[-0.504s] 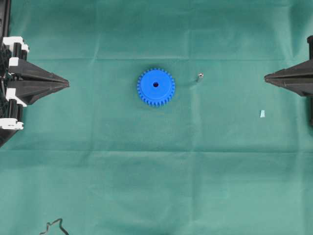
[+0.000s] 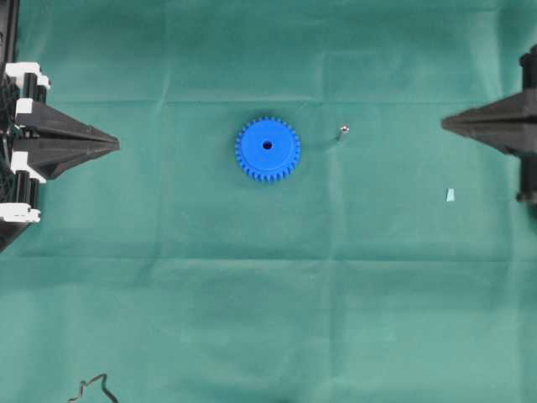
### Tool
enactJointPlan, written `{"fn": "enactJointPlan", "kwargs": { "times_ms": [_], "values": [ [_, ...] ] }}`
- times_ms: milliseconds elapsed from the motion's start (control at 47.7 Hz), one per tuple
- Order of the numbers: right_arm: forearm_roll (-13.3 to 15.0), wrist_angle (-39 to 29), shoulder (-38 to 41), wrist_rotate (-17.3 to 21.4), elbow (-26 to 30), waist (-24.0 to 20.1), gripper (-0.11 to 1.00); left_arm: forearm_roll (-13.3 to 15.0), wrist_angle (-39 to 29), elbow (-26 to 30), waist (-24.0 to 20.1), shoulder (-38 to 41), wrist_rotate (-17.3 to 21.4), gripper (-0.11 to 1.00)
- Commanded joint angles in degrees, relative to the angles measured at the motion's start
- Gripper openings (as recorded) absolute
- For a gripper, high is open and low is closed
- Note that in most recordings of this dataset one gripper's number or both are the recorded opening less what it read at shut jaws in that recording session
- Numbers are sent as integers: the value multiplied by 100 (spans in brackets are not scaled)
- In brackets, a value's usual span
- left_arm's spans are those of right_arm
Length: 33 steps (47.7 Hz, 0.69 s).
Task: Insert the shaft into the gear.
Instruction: 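Move the right gripper left toward the small silver shaft, then lower the open right gripper around the silver shaft and close it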
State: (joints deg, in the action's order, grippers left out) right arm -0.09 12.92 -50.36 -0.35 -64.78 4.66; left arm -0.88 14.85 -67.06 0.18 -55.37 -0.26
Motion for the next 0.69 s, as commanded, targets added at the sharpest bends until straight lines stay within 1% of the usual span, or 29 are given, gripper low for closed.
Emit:
{"fn": "enactJointPlan", "kwargs": {
  "times_ms": [0, 210, 273, 315, 378, 399, 420, 483, 546, 587, 629, 671],
  "values": [
    [0, 9, 387, 0, 255, 141, 2, -18, 26, 149, 18, 62, -9, 0],
    [-9, 18, 1441, 9, 466, 343, 3, -18, 26, 149, 9, 53, -18, 0],
    [-35, 18, 1793, 18, 536, 431, 8, -18, 26, 149, 18, 62, -9, 0],
    [-62, 26, 2048, 18, 598, 483, 16, -18, 18, 149, 9, 62, -18, 0],
    [-70, 35, 2417, 18, 686, 571, 31, -18, 18, 149, 9, 62, -18, 0],
    [-70, 62, 2593, 18, 721, 606, 36, -18, 18, 149, 18, 53, -18, 0],
    [-79, 70, 2716, 18, 747, 633, 45, -18, 18, 149, 18, 62, -18, 0],
    [-79, 167, 3059, 18, 791, 694, 64, -18, 9, 149, 9, 62, -18, 0],
    [-79, 299, 3384, 18, 817, 765, 81, -18, 0, 141, 9, 70, -26, 0],
    [-88, 396, 3577, 18, 826, 800, 91, -18, -9, 149, 18, 70, -26, 0],
    [-97, 483, 3762, 18, 844, 826, 94, -18, -9, 149, 9, 79, -26, 0],
    [-123, 580, 3964, 18, 853, 879, 91, -18, -9, 141, 9, 79, -26, 0]
  ]
}}
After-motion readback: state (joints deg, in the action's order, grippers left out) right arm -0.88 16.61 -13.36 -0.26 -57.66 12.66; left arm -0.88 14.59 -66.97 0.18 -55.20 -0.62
